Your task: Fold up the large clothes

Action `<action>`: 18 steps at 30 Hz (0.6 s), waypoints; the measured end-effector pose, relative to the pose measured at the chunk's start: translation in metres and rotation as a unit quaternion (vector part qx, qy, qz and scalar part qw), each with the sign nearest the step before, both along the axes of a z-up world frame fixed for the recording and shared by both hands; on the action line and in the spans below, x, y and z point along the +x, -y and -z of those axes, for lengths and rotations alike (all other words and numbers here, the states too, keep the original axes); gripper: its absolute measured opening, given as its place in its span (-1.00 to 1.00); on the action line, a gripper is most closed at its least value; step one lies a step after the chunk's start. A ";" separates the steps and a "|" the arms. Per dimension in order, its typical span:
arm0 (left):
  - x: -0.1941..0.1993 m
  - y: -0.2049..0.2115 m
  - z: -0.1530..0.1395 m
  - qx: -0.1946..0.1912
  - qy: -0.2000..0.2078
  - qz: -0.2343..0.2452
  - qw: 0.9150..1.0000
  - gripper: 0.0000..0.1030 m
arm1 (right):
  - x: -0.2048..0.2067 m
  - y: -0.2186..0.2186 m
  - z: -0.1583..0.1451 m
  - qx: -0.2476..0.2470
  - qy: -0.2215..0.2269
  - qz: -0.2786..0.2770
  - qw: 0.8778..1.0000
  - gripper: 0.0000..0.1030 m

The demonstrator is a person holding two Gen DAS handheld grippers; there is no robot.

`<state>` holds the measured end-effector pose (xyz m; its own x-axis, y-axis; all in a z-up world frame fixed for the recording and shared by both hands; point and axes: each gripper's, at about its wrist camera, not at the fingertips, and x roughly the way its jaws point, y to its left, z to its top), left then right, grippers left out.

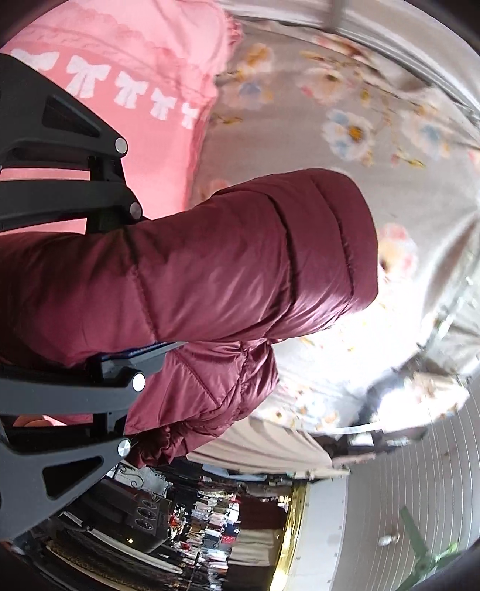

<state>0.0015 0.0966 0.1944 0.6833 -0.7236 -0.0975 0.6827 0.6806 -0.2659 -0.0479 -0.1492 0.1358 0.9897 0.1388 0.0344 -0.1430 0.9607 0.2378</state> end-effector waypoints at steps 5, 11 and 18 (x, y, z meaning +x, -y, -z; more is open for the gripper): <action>0.064 -0.001 0.050 0.015 -0.060 -0.006 0.998 -0.25 | 0.043 0.000 0.039 0.008 -0.058 0.006 0.998 -0.64; 0.108 0.005 0.096 0.041 -0.101 -0.007 0.994 -0.25 | 0.081 0.003 0.079 0.019 -0.110 0.010 0.994 -0.64; 0.144 0.015 0.144 0.068 -0.137 -0.012 0.988 -0.25 | 0.115 0.008 0.124 0.024 -0.172 0.020 0.985 -0.64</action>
